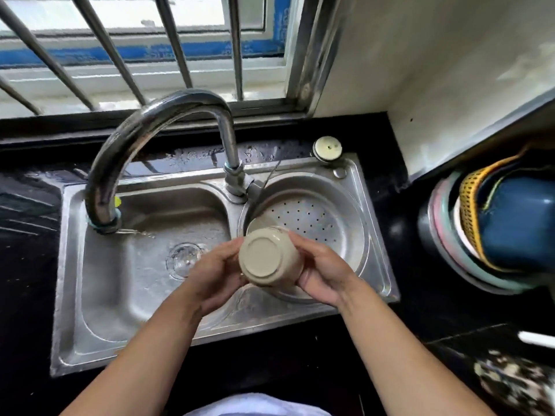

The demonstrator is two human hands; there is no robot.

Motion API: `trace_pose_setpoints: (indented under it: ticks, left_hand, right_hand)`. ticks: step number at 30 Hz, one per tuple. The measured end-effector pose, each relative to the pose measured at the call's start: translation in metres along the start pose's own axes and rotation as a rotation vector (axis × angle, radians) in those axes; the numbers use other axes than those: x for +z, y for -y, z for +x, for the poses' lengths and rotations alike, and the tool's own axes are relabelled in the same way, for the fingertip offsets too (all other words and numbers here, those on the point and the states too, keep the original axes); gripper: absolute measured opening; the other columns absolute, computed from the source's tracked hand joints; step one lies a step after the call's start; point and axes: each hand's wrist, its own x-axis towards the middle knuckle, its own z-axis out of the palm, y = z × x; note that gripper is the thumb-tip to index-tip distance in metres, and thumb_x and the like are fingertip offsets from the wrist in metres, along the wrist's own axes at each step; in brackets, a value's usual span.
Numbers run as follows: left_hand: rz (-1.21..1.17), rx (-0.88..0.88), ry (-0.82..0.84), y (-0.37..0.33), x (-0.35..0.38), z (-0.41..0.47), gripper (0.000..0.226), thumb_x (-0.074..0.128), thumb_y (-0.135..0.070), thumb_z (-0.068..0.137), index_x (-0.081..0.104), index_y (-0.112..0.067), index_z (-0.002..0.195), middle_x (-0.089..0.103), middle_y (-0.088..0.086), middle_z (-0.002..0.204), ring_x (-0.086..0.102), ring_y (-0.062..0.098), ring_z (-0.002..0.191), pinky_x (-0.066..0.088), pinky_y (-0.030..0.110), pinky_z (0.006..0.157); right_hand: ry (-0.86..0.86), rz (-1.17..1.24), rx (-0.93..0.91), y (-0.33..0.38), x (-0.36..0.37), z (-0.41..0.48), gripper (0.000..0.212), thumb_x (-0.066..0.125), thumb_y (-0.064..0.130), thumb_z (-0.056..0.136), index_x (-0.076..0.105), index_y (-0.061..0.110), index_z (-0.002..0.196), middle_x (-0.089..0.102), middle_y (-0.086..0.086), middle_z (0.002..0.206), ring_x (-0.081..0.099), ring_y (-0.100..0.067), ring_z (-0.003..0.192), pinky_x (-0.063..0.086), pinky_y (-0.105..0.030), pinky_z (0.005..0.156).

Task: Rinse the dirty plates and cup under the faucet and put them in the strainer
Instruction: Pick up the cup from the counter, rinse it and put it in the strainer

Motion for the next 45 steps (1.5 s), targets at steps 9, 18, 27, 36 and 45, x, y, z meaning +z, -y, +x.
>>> trace_pose_setpoints:
  ticks: [9, 18, 27, 36, 45]
  left_hand:
    - [1.218, 0.038, -0.556, 0.108, -0.014, 0.005, 0.068, 0.05, -0.046, 0.103, 0.037, -0.005, 0.155, 0.042, 0.02, 0.161, 0.037, 0.037, 0.149, 0.03, 0.049, 0.123]
    - [1.585, -0.168, -0.428, 0.158, -0.029, 0.019, 0.096, 0.016, -0.073, 0.097, -0.047, -0.016, 0.143, -0.023, 0.018, 0.174, -0.013, 0.033, 0.164, 0.001, 0.054, 0.13]
    - [1.591, -0.213, -0.444, 0.155, -0.026, 0.019, 0.095, 0.017, -0.072, 0.097, -0.054, -0.023, 0.137, -0.028, 0.019, 0.173, -0.015, 0.035, 0.163, 0.001, 0.057, 0.13]
    - [1.582, -0.249, -0.419, 0.152, -0.025, 0.017, 0.095, 0.02, -0.071, 0.098, -0.046, -0.024, 0.149, -0.037, 0.016, 0.166, -0.011, 0.037, 0.163, 0.005, 0.059, 0.128]
    - [1.539, -0.253, -0.367, 0.146, -0.034, 0.021, 0.099, 0.026, -0.07, 0.098, -0.025, -0.014, 0.163, -0.018, 0.026, 0.174, -0.011, 0.04, 0.163, 0.007, 0.057, 0.13]
  right_hand:
    - [-0.546, 0.18, -0.125, 0.063, -0.051, 0.069, 0.037, 0.061, 0.029, 0.101, 0.058, 0.01, 0.133, 0.069, -0.016, 0.129, 0.067, -0.03, 0.113, 0.058, -0.043, 0.083]
    - [-0.579, 0.156, -0.098, 0.065, -0.044, 0.156, 0.043, 0.057, 0.027, 0.104, 0.044, 0.018, 0.144, 0.066, -0.013, 0.114, 0.065, -0.023, 0.086, 0.054, -0.043, 0.071]
    - [-0.571, 0.157, -0.052, 0.055, -0.052, 0.185, 0.054, 0.063, 0.018, 0.1, 0.043, 0.007, 0.149, 0.056, -0.024, 0.14, 0.06, -0.034, 0.105, 0.052, -0.04, 0.059]
    - [-0.487, 0.044, -0.028, 0.047, -0.066, 0.157, 0.04, 0.065, 0.035, 0.098, 0.059, 0.007, 0.127, 0.068, -0.015, 0.121, 0.067, -0.025, 0.107, 0.055, -0.036, 0.092]
    - [-0.775, -0.397, -0.147, -0.021, -0.087, 0.016, 0.017, 0.054, 0.019, 0.098, 0.067, 0.014, 0.089, 0.075, -0.008, 0.093, 0.071, -0.02, 0.081, 0.061, -0.035, 0.076]
